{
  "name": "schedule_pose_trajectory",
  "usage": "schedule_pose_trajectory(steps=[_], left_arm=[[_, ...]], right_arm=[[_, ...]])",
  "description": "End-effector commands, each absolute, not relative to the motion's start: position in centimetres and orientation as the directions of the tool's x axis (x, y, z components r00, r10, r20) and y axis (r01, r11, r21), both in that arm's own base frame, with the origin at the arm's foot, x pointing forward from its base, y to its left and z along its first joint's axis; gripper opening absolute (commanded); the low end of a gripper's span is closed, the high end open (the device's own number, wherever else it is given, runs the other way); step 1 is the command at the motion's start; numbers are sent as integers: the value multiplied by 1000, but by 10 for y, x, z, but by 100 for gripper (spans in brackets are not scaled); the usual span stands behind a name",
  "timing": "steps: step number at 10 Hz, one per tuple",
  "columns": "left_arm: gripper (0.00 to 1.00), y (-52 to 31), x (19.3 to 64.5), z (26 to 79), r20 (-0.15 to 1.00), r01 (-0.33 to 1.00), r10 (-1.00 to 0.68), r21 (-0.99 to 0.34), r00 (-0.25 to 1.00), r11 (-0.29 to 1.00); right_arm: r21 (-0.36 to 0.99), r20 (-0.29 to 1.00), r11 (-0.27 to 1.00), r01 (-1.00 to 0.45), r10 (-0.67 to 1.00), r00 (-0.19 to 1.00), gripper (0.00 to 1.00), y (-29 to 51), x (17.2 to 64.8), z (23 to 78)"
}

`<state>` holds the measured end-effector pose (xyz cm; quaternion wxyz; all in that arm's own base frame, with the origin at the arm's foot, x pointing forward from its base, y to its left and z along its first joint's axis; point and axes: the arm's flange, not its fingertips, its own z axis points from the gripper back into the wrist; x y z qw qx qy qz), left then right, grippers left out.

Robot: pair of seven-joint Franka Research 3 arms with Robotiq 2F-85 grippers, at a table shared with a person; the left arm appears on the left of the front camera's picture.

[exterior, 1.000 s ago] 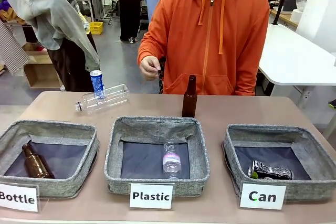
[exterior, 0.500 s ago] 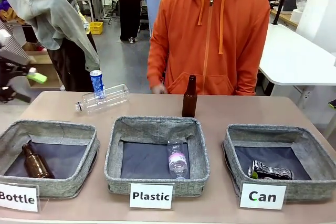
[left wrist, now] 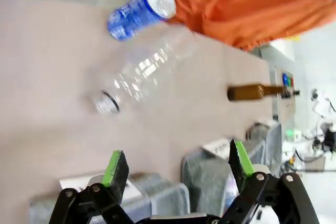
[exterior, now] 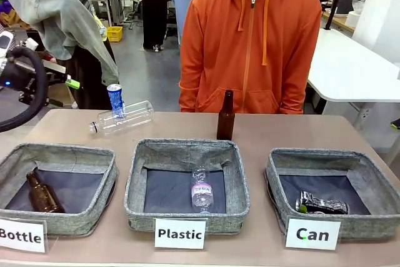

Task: Sort the can waste into the basket.
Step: Pick up the can waste from the table and place it in the right Fabric basket.

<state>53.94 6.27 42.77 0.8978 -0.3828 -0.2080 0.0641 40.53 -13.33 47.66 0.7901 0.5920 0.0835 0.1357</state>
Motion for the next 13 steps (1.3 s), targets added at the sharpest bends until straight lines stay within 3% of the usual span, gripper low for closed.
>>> schedule_pose_trajectory(steps=[1, 6, 8, 9, 10, 11, 13], left_arm=[[100, 60, 551, 421, 357, 10, 329, -691, 874, 723], [100, 63, 539, 428, 325, 44, 274, -714, 905, 699], [100, 63, 579, 418, 285, -9, 285, -693, 915, 721], [100, 61, 606, 408, 313, 62, 209, -673, 926, 737], [100, 57, 621, 405, 490, 289, 90, -641, 867, 711], [100, 59, 631, 400, 584, 458, -56, -569, 810, 683], [100, 78, 648, 392, 709, 669, -169, -520, 685, 531]], right_arm=[[954, 51, 265, -139, 314, 948, 100, -132, 402, 474], [954, 51, 265, -139, 314, 948, 100, -132, 402, 474], [954, 51, 265, -139, 314, 948, 100, -132, 402, 474], [954, 51, 265, -139, 314, 948, 100, -132, 402, 474], [954, 51, 265, -139, 314, 948, 100, -132, 402, 474], [954, 51, 265, -139, 314, 948, 100, -132, 402, 474], [954, 51, 265, -139, 314, 948, 100, -132, 402, 474]])
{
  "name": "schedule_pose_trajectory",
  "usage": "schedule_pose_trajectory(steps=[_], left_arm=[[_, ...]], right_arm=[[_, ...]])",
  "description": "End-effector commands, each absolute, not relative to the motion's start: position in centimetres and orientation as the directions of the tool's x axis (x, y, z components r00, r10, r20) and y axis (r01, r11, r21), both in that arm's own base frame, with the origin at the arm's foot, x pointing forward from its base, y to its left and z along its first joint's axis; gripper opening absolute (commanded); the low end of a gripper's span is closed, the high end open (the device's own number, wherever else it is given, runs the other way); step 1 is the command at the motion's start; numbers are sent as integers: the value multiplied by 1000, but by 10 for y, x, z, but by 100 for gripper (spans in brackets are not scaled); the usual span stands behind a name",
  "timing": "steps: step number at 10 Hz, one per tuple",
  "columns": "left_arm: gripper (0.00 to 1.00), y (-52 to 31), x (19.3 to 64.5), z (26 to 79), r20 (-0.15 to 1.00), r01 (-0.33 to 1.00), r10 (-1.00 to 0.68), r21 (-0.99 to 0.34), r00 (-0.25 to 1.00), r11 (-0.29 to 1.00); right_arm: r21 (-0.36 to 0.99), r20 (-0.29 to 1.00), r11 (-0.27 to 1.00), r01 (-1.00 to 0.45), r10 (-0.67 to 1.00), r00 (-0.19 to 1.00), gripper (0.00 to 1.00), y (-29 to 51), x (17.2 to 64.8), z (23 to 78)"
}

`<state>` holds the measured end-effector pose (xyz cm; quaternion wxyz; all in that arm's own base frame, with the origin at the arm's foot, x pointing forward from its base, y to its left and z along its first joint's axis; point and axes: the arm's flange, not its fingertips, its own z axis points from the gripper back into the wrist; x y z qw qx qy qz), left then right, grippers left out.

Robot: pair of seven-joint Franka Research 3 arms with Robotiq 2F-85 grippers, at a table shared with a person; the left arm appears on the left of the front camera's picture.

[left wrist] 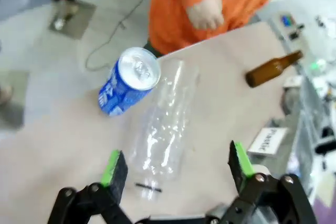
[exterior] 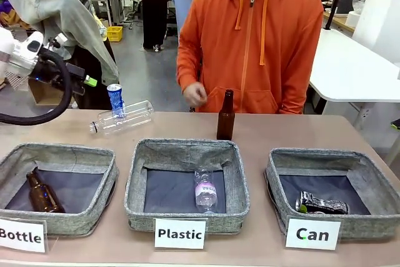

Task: Sort the can waste into the basket.
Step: Pick up the can waste from the table and place it in the right Fabric basket.

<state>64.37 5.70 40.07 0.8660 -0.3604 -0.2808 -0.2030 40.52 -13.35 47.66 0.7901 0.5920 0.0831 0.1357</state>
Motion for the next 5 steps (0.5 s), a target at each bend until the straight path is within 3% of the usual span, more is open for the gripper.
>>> schedule_pose_trajectory(steps=[1, 2, 4, 5], left_arm=[[100, 93, 650, 387, 774, 754, -194, -474, 603, 455], [100, 113, 632, 399, 771, 770, -182, -525, 611, 361], [100, 155, 557, 452, 858, 883, -241, -397, 454, 249], [100, 167, 524, 465, 852, 887, -250, -426, 459, 179]], right_arm=[[954, 51, 265, -139, 314, 948, 100, -132, 402, 474], [954, 51, 265, -139, 314, 948, 100, -132, 402, 474], [954, 51, 265, -139, 314, 948, 100, -132, 402, 474], [954, 51, 265, -139, 314, 948, 100, -132, 402, 474]])
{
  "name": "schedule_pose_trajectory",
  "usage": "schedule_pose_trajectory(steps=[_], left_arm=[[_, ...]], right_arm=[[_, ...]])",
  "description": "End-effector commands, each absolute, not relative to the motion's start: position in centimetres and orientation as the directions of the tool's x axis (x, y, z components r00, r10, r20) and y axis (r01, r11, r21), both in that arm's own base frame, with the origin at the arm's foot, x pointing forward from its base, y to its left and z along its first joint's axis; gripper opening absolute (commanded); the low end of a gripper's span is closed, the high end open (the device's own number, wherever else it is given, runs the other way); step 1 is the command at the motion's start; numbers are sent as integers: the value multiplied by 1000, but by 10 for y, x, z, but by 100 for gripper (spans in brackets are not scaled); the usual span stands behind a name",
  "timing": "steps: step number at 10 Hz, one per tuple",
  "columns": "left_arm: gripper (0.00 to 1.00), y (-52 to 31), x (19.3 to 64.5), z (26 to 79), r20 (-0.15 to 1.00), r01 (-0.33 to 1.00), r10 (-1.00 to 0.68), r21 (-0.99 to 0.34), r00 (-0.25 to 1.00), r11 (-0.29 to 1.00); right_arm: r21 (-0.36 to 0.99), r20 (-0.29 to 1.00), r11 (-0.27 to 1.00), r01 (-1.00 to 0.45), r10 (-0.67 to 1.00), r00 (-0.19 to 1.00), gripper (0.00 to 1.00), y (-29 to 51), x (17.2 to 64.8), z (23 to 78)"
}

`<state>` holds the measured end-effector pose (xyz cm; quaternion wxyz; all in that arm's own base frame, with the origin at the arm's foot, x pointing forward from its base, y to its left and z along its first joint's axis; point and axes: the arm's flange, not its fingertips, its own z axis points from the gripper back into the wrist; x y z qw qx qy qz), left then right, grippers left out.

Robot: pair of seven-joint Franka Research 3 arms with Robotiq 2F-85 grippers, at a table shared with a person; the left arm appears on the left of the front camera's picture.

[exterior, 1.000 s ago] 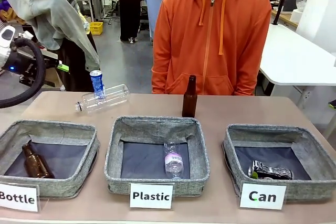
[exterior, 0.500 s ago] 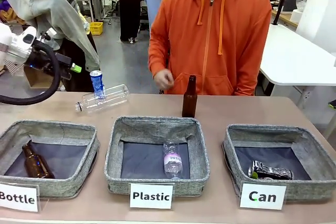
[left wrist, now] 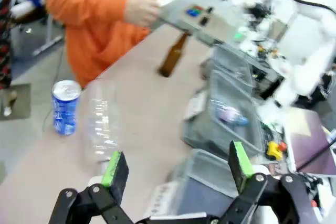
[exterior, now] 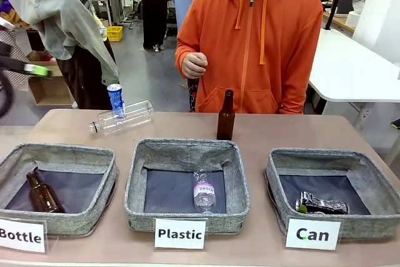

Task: Sort the can waste into the basket.
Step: Pick up the can waste from the table and place it in the right Fabric basket.

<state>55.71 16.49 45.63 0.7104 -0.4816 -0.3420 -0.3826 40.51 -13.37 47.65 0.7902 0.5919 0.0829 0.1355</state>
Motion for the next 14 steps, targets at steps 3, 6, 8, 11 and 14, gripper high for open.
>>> schedule_pose_trajectory(steps=[3, 6, 8, 11, 14], left_arm=[[100, 143, 559, 449, 858, 899, -282, -375, 428, 226], [100, 102, 623, 426, 820, 887, -342, -400, 459, 231], [100, 106, 639, 421, 796, 869, -350, -440, 493, 224], [100, 190, 567, 457, 890, 917, -241, -344, 387, 201], [100, 246, 493, 454, 944, 920, -103, -274, 312, 279]], right_arm=[[954, 51, 265, -139, 314, 948, 100, -132, 402, 474], [954, 51, 265, -139, 314, 948, 100, -132, 402, 474], [954, 51, 265, -139, 314, 948, 100, -132, 402, 474], [954, 51, 265, -139, 314, 948, 100, -132, 402, 474], [954, 51, 265, -139, 314, 948, 100, -132, 402, 474]])
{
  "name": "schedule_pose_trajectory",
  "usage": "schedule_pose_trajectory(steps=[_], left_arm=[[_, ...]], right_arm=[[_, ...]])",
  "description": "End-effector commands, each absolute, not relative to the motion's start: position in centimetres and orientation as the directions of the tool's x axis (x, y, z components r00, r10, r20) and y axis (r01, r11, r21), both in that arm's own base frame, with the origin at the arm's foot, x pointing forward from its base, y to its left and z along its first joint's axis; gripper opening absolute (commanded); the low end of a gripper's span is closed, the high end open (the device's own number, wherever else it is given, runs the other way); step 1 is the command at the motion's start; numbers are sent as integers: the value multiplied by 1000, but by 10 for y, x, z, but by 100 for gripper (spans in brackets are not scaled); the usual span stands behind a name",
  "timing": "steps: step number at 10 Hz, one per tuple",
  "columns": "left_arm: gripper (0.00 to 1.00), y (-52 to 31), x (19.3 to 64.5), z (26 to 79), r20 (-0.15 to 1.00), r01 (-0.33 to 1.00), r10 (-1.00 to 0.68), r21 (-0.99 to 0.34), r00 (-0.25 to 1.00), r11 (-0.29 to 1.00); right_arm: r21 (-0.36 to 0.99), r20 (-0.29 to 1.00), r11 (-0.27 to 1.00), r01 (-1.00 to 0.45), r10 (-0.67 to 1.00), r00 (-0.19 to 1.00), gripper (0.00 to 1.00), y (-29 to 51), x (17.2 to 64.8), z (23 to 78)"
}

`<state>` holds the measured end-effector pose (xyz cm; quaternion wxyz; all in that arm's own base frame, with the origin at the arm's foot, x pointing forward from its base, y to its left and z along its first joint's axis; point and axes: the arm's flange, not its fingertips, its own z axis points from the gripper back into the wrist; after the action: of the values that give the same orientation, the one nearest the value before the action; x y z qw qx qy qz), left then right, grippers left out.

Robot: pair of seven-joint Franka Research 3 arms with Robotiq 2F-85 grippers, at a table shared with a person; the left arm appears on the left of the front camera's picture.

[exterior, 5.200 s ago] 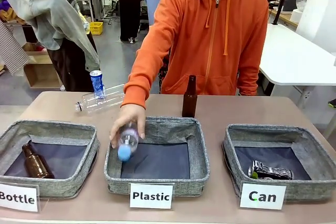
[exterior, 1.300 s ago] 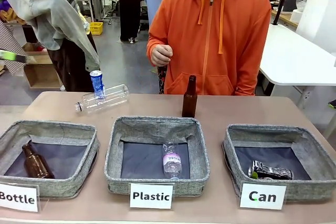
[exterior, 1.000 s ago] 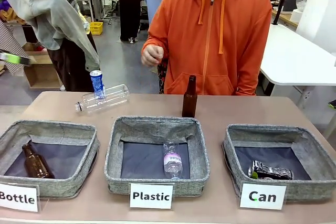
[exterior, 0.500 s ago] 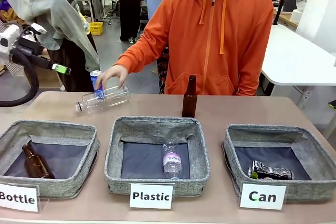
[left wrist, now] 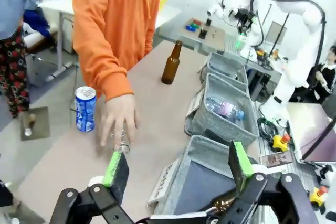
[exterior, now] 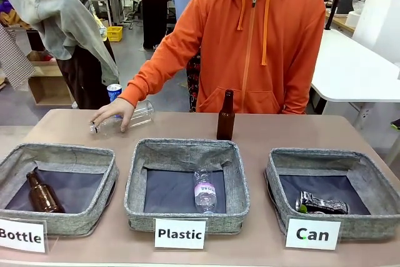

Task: Sort the can waste into the basket.
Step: Pick up the can waste from the table and place it in the right Fabric basket.

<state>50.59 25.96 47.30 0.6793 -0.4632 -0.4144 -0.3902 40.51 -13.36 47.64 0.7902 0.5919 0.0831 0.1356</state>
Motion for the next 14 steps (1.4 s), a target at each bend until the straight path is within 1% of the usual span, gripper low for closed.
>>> schedule_pose_trajectory(steps=[1, 2, 3, 4, 7, 8, 11, 12, 14], left_arm=[[100, 254, 483, 450, 952, 928, -82, -266, 296, 263], [100, 264, 473, 446, 960, 926, -38, -255, 276, 279], [100, 270, 464, 444, 969, 935, -7, -238, 248, 264], [100, 271, 461, 445, 970, 935, -2, -234, 243, 268], [100, 265, 471, 441, 959, 926, -3, -274, 284, 260], [100, 261, 479, 441, 952, 921, -9, -294, 306, 255], [100, 225, 524, 440, 918, 904, -102, -350, 383, 244], [100, 209, 539, 438, 907, 905, -142, -360, 397, 228], [100, 171, 572, 433, 888, 901, -219, -348, 406, 259]], right_arm=[[954, 51, 265, -139, 314, 948, 100, -132, 402, 474], [954, 51, 265, -139, 314, 948, 100, -132, 402, 474], [954, 51, 265, -139, 314, 948, 100, -132, 402, 474], [954, 51, 265, -139, 314, 948, 100, -132, 402, 474], [954, 51, 265, -139, 314, 948, 100, -132, 402, 474], [954, 51, 265, -139, 314, 948, 100, -132, 402, 474], [954, 51, 265, -139, 314, 948, 100, -132, 402, 474], [954, 51, 265, -139, 314, 948, 100, -132, 402, 474], [954, 51, 265, -139, 314, 948, 100, -132, 402, 474]])
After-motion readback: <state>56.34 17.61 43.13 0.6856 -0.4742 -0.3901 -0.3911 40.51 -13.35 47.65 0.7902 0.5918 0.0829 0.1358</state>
